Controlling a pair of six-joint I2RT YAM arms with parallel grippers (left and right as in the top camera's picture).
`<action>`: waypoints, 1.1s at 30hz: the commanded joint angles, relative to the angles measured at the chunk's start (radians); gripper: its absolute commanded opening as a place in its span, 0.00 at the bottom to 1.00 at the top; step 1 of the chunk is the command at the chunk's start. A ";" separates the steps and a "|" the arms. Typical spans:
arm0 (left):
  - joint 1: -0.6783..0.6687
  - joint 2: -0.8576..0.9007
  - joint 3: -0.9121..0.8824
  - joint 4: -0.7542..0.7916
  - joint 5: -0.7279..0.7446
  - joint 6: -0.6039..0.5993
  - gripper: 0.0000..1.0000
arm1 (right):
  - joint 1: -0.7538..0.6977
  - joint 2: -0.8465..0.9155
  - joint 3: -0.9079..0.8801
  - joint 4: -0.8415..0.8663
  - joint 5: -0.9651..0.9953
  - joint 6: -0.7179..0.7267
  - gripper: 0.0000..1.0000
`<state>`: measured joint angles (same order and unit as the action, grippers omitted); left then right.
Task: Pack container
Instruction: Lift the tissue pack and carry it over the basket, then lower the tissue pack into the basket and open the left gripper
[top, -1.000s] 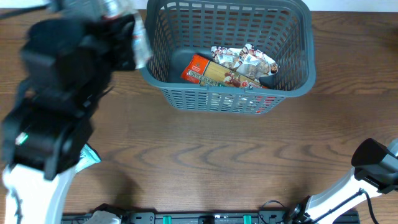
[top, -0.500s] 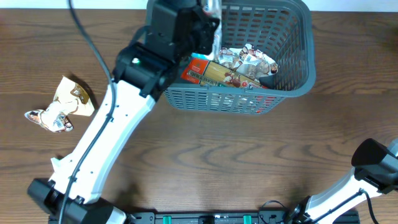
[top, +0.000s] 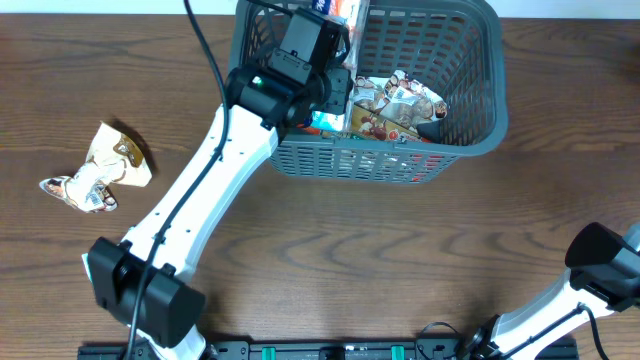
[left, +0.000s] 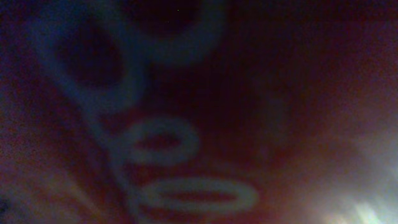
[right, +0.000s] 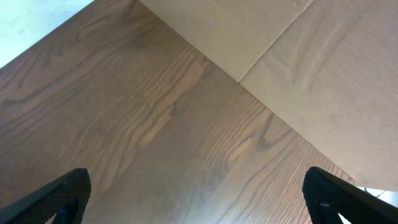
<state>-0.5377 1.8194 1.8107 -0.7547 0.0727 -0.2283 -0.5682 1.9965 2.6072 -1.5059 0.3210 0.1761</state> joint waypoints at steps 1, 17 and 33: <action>0.008 0.016 0.009 0.006 0.002 0.018 0.06 | -0.007 0.009 -0.005 -0.002 0.003 0.010 0.99; 0.009 0.083 0.009 -0.023 -0.006 0.044 0.24 | -0.007 0.009 -0.005 -0.002 0.003 0.010 0.99; 0.010 0.083 -0.010 -0.037 -0.013 0.052 0.42 | -0.007 0.009 -0.005 -0.002 0.003 0.010 0.99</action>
<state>-0.5327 1.9106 1.8095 -0.7967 0.0711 -0.1894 -0.5682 1.9965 2.6072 -1.5063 0.3210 0.1761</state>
